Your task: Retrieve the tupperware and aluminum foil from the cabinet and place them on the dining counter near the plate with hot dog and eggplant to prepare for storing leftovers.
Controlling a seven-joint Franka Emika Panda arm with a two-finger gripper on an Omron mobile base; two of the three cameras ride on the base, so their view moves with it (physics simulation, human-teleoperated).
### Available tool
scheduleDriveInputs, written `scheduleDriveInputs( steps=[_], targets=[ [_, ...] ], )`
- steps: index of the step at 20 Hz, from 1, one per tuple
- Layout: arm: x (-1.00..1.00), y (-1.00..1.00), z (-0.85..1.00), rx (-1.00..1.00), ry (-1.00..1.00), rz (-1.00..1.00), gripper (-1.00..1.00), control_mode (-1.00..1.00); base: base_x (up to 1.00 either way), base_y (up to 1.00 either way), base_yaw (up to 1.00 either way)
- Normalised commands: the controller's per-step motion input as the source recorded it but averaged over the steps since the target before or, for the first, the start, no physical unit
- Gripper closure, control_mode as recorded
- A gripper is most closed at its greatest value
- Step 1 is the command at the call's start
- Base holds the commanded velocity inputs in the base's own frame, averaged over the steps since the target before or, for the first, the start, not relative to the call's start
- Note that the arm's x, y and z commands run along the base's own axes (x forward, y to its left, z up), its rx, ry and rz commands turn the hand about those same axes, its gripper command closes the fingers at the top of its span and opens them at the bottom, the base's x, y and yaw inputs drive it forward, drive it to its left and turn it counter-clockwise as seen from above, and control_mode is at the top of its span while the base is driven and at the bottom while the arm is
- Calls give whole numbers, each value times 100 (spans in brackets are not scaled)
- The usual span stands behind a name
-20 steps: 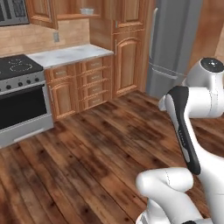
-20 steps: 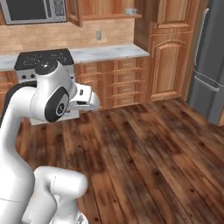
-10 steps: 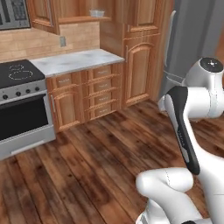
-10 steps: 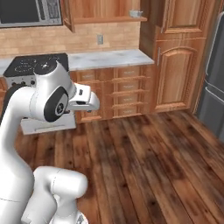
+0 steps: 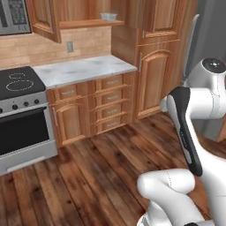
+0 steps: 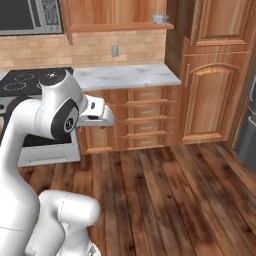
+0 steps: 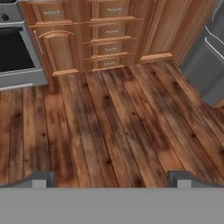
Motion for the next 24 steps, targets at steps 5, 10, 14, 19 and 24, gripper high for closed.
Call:
scheduleDriveInputs(
  steps=[5, 10, 14, 19, 24],
  targets=[
    [0, 0, 0, 0, 0, 0, -100, 100, 100, -31, 17],
    [0, 0, 0, 0, 0, 0, -100, 100, 100, -35, 13],
    [0, 0, 0, 0, 0, 0, -100, 100, 100, -38, 10],
    [0, 0, 0, 0, 0, 0, -100, 100, 100, -26, 7],
    [0, 0, 0, 0, 0, 0, -100, 100, 100, -14, 7]
  ],
)
